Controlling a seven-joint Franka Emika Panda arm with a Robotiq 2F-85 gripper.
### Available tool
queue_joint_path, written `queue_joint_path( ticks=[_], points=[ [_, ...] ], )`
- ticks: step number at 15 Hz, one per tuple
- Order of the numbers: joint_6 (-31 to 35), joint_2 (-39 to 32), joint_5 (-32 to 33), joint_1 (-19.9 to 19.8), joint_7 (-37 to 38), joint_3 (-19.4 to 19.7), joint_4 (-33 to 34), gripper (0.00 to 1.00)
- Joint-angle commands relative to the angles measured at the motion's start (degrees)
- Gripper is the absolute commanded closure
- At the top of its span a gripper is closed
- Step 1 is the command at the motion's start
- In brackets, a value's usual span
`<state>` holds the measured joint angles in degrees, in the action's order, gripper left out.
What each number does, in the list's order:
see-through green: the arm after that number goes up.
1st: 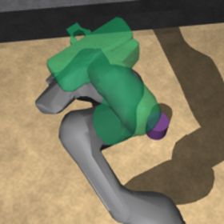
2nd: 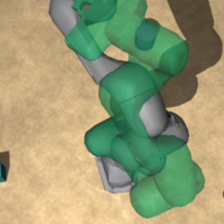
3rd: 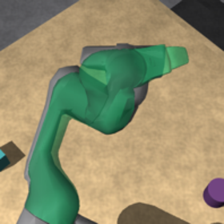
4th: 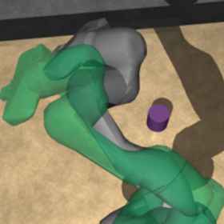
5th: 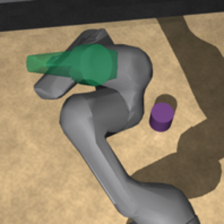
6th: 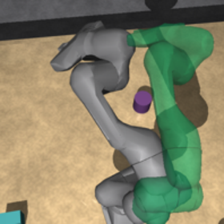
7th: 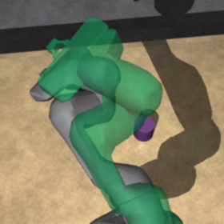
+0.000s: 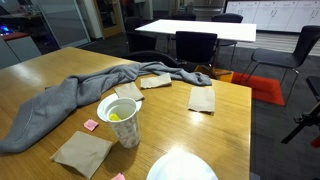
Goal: Take the marker out of the cup and put it on the table
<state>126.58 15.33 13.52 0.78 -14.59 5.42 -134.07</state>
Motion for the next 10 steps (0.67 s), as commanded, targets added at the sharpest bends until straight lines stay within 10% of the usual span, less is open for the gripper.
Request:
queue_joint_path(
  ticks=[1, 10],
  points=[
    [4.11, -6.78, -2.70, 1.32, -4.86, -1.46, 6.02, 0.00],
    [9.44, -16.38, -11.34, 3.60, -12.98, -6.90, 14.22, 0.00]
  ],
)
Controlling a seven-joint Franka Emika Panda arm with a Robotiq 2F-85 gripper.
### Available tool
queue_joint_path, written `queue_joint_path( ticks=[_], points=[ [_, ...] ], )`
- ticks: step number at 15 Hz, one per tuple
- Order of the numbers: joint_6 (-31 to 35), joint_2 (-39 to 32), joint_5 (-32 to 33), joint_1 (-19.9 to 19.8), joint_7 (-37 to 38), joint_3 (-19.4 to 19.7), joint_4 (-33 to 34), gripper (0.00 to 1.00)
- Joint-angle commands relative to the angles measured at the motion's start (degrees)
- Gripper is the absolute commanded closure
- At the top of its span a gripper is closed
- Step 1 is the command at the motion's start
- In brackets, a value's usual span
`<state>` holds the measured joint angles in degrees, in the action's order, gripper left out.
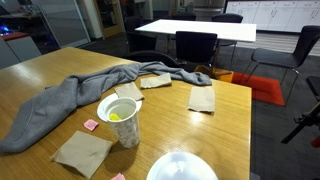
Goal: Take the marker out of the cup and put it on the table
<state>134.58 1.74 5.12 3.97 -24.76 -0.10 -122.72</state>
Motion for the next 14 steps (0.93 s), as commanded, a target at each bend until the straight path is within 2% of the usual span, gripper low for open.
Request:
queue_joint_path(
  ticks=[1, 8, 14],
  points=[
    [1.83, -3.46, -3.48, 0.55, -2.77, -2.00, 3.30, 0.00],
    [4.62, -8.39, -1.50, 2.04, 3.19, -5.96, 4.37, 0.00],
    [5.96, -13.94, 0.56, 4.10, 9.30, -7.77, 5.52, 0.00]
  ],
)
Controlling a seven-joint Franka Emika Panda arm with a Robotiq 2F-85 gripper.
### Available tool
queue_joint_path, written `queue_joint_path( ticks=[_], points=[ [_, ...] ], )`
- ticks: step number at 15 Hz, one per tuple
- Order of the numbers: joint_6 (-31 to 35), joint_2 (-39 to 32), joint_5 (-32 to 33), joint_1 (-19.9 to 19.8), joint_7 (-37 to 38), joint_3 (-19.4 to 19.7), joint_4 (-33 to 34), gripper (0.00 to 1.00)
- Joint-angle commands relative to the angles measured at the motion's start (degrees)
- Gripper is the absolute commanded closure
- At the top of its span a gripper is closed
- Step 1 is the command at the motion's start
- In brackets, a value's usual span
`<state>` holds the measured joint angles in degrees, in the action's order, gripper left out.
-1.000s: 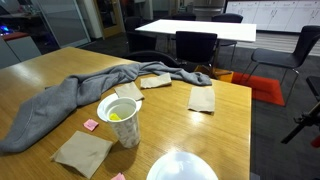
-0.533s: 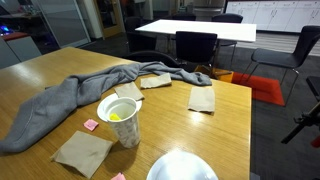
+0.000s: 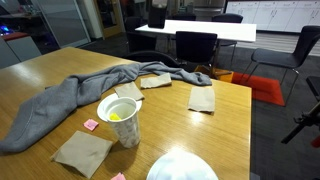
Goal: Take the marker out of the cup and put it on the table
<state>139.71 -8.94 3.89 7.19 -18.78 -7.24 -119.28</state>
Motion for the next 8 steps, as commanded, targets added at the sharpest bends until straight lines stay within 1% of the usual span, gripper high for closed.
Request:
queue_joint_path(
  ticks=[1, 8],
  points=[
    [0.81, -4.44, 2.03, 1.22, 3.77, -0.81, 2.57, 0.00],
    [0.24, -12.46, 4.65, 3.03, 6.76, -0.83, 7.27, 0.00]
  ],
)
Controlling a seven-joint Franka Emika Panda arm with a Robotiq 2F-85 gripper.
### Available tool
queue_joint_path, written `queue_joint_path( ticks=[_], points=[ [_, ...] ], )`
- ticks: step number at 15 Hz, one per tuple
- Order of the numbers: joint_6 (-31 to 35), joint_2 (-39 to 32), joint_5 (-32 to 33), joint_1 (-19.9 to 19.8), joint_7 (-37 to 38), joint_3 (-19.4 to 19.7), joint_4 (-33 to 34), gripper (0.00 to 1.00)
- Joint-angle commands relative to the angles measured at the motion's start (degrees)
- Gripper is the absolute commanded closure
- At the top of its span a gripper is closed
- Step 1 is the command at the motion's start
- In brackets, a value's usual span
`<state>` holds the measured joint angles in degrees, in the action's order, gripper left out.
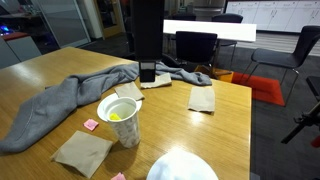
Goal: Take the marker out of the cup and put it on the table
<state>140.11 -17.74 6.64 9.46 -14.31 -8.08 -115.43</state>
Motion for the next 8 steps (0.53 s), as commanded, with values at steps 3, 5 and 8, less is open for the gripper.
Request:
queue_joint_path(
  ticks=[3, 5, 8],
  points=[
    [-1.78, -6.93, 2.79, 1.47, 2.29, 0.18, 5.89, 0.00],
    [-0.17, -5.73, 1.66, 0.44, 0.41, -0.49, 3.62, 0.00],
    [-0.18, -7.04, 1.74, 0.59, 0.41, -0.48, 4.69, 0.00]
  ],
)
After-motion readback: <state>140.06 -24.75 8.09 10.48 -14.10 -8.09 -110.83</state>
